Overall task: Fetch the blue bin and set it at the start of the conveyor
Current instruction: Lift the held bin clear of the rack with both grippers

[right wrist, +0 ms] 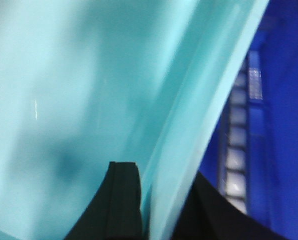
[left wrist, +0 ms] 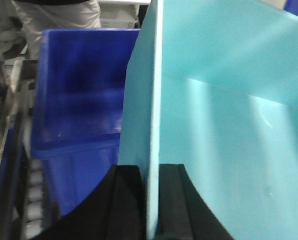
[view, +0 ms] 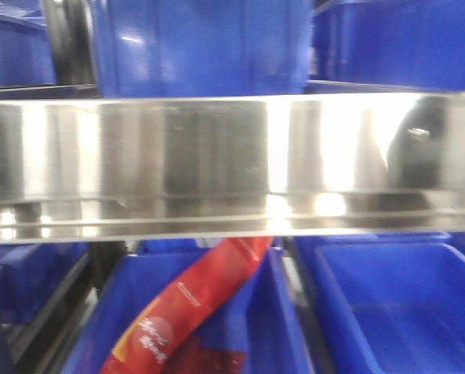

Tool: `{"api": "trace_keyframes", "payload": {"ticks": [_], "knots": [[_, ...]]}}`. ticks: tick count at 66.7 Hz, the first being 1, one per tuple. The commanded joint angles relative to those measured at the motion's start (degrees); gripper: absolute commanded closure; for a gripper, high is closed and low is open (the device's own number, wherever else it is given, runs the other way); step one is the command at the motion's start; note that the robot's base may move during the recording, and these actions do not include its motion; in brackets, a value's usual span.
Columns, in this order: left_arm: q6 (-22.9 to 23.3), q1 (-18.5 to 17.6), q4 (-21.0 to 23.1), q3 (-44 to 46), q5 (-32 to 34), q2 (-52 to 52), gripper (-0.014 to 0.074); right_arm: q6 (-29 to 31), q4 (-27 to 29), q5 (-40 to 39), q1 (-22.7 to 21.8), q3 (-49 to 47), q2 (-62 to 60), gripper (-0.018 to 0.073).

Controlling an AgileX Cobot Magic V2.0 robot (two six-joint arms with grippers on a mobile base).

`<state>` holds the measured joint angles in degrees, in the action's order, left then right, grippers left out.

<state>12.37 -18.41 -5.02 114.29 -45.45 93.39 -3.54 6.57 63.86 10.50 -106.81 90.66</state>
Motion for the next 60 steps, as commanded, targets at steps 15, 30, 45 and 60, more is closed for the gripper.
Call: {"api": "trace_keyframes", "payload": {"ticks": [15, 30, 45, 60], "knots": [[0.77, -0.18, 1.56, 0.67, 5.97, -1.08, 0.0708, 2.56, -0.17, -0.05, 0.04, -0.50, -1.18, 0.0711], [0.77, -0.18, 1.56, 0.67, 5.97, -1.08, 0.0708, 2.56, -0.17, -0.05, 0.04, -0.50, -1.18, 0.0711], [0.77, -0.18, 1.56, 0.67, 5.97, -1.08, 0.0708, 2.56, -0.17, -0.24, 0.04, -0.50, -1.18, 0.0711], [0.77, -0.18, 0.94, 0.67, 6.05, -0.96, 0.0708, 2.56, -0.08, -0.31, -0.07, -0.50, -1.18, 0.0711]]}}
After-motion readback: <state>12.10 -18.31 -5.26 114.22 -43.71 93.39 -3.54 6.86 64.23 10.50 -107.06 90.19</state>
